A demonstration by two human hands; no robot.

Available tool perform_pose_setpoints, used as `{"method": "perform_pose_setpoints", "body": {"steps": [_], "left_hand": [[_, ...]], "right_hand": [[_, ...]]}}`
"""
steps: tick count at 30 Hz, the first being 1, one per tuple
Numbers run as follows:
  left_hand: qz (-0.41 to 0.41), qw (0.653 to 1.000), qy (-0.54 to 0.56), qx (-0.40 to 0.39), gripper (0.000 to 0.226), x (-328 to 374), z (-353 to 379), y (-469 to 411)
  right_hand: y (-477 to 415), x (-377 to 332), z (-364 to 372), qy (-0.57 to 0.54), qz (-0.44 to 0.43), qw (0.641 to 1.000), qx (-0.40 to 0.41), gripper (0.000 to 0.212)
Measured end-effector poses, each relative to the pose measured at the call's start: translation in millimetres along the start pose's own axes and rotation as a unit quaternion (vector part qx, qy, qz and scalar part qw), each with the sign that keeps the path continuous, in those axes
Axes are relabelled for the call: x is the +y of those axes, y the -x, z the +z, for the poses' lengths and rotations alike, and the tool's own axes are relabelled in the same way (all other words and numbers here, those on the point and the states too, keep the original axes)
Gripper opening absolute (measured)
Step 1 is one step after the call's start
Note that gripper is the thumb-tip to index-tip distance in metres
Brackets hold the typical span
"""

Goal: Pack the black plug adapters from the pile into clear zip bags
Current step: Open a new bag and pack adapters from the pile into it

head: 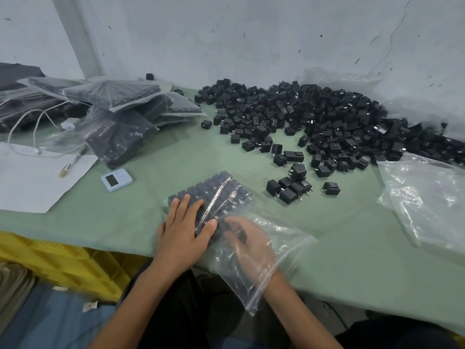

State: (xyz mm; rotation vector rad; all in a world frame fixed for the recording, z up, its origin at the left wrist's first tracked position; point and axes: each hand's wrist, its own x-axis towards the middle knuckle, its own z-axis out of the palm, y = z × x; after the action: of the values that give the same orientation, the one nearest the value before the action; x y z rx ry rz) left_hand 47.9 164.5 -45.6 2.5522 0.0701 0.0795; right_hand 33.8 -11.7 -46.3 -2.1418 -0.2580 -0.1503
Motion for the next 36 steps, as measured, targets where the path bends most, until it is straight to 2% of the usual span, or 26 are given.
{"method": "perform_pose_setpoints", "body": {"steps": [5, 10, 12, 15, 17, 18, 19, 21, 22, 24, 27, 30, 33, 36], "left_hand": [[0.002, 0.998, -0.012, 0.065, 0.058, 6.3, 2.8, -6.2], [-0.017, 0.997, 0.063, 0.050, 0.050, 5.0, 5.3, -15.5], [-0.021, 0.996, 0.073, 0.052, 0.051, 4.1, 6.6, -16.5], [-0.026, 0.996, 0.065, 0.059, 0.066, 2.7, 8.1, -16.4], [-0.032, 0.995, 0.063, 0.064, 0.074, 3.4, 8.8, -15.7], [-0.034, 0.995, 0.063, 0.066, 0.077, 4.2, 8.6, -15.3], [-0.034, 0.995, 0.063, 0.065, 0.078, 5.1, 8.5, -14.8], [-0.035, 0.995, 0.063, 0.065, 0.080, 6.9, 7.9, -14.6], [-0.035, 0.995, 0.063, 0.064, 0.081, 7.6, 7.1, -14.6], [-0.033, 0.996, 0.064, 0.061, 0.081, 8.3, 6.1, -13.2], [-0.030, 0.995, 0.069, 0.061, 0.082, 8.3, 4.8, -12.5], [-0.026, 0.995, 0.069, 0.064, 0.084, 8.2, 5.3, -11.9], [-0.026, 0.995, 0.069, 0.066, 0.085, 7.7, 5.1, -12.5], [-0.022, 0.995, 0.070, 0.065, 0.085, 7.4, 6.0, -12.5]], "right_hand": [[-1.0, 0.6, -4.1, -0.013, 0.021, 0.999, -0.028, 0.029], [2.7, -1.8, -13.0, 0.064, 0.005, 0.995, -0.075, 0.046], [19.7, -7.5, -23.9, 0.052, -0.006, 0.992, -0.117, 0.044], [52.5, -16.6, -71.4, -0.076, -0.013, 0.973, -0.216, 0.034], [65.4, -20.5, -121.1, -0.079, -0.050, 0.943, -0.319, 0.025], [63.4, -21.6, -144.0, -0.071, -0.029, 0.938, -0.339, 0.020], [59.6, -24.8, -165.9, -0.097, 0.014, 0.941, -0.324, 0.018], [34.8, -16.1, -188.6, -0.104, 0.017, 0.977, -0.188, 0.017], [14.0, -10.9, -188.5, -0.056, 0.007, 0.991, -0.119, 0.015], [-32.7, 1.9, -171.5, 0.075, -0.004, 0.996, -0.048, 0.018], [-90.4, 33.8, -139.7, 0.287, 0.039, 0.954, -0.079, 0.031], [-104.1, 61.6, -121.9, 0.383, 0.035, 0.920, -0.077, 0.045], [-100.9, 63.7, -118.7, 0.397, 0.023, 0.917, -0.028, 0.040], [-81.0, 52.0, -136.4, 0.260, 0.064, 0.963, 0.031, 0.032]]}}
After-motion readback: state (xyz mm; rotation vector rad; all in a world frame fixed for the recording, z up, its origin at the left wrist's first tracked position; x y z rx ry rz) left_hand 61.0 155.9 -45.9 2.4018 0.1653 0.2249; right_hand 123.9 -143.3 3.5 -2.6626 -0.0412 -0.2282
